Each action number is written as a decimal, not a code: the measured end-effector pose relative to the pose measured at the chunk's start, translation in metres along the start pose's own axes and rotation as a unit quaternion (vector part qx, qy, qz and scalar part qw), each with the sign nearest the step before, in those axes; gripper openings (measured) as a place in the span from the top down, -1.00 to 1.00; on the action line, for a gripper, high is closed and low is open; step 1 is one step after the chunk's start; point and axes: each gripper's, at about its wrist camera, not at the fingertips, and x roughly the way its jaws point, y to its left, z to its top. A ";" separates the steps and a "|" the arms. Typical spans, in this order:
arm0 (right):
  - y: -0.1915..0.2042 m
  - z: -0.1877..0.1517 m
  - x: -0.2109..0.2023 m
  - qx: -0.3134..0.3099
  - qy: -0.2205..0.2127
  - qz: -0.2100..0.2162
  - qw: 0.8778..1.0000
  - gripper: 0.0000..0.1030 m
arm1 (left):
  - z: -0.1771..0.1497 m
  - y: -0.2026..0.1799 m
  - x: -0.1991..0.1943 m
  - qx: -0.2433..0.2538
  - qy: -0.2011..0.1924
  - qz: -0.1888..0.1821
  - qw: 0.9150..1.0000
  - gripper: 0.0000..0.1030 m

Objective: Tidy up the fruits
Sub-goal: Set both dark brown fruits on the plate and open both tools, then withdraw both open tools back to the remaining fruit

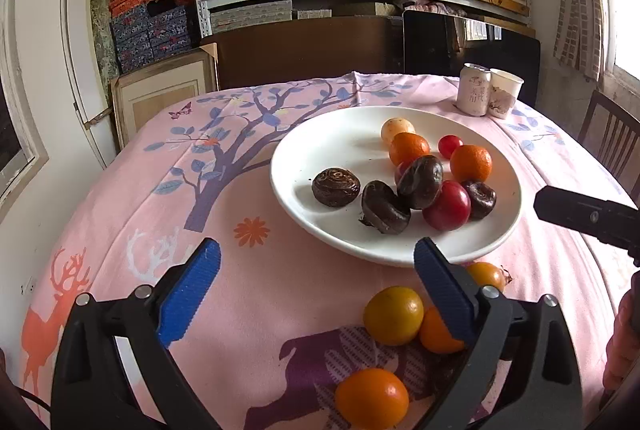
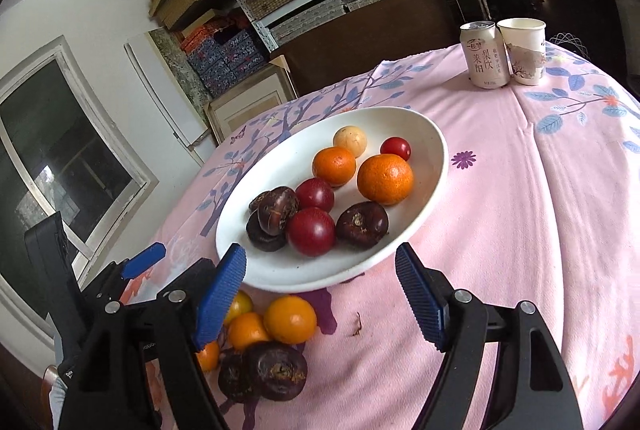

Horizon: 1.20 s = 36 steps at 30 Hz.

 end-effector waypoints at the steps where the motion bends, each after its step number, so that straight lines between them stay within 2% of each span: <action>1: 0.001 -0.002 -0.002 -0.002 0.000 -0.001 1.000 -0.56 | -0.002 0.000 -0.003 -0.002 -0.003 0.004 1.000 -0.88; 11: 0.002 -0.019 -0.008 -0.003 0.017 -0.004 1.000 -0.62 | -0.015 0.010 -0.020 -0.016 -0.011 0.027 0.999 -0.91; 19: 0.027 -0.041 0.005 -0.063 0.076 -0.001 0.995 -0.62 | -0.023 0.025 -0.029 -0.040 -0.006 0.034 0.999 -0.91; 22: 0.034 -0.049 0.016 -0.087 0.104 -0.012 0.991 -0.62 | -0.027 0.035 -0.032 -0.060 -0.004 0.036 0.998 -0.91; 25: 0.031 -0.051 0.020 -0.084 0.116 -0.033 0.989 -0.62 | -0.029 0.046 -0.034 -0.084 -0.002 0.029 0.996 -0.91; 27: 0.027 -0.049 0.018 -0.079 0.114 -0.037 0.990 -0.59 | -0.031 0.050 -0.035 -0.096 0.001 0.021 0.995 -0.91; 30: 0.021 -0.045 0.006 -0.073 0.085 -0.057 0.992 -0.58 | -0.035 0.052 -0.035 -0.101 0.010 0.008 0.995 -0.91; 33: 0.006 -0.039 -0.003 -0.046 0.068 -0.077 0.994 -0.42 | -0.041 0.047 -0.036 -0.091 0.023 -0.008 0.996 -0.91; 36: -0.010 -0.035 -0.005 -0.002 0.071 -0.046 0.996 -0.34 | -0.046 0.034 -0.035 -0.065 0.038 -0.026 0.997 -0.91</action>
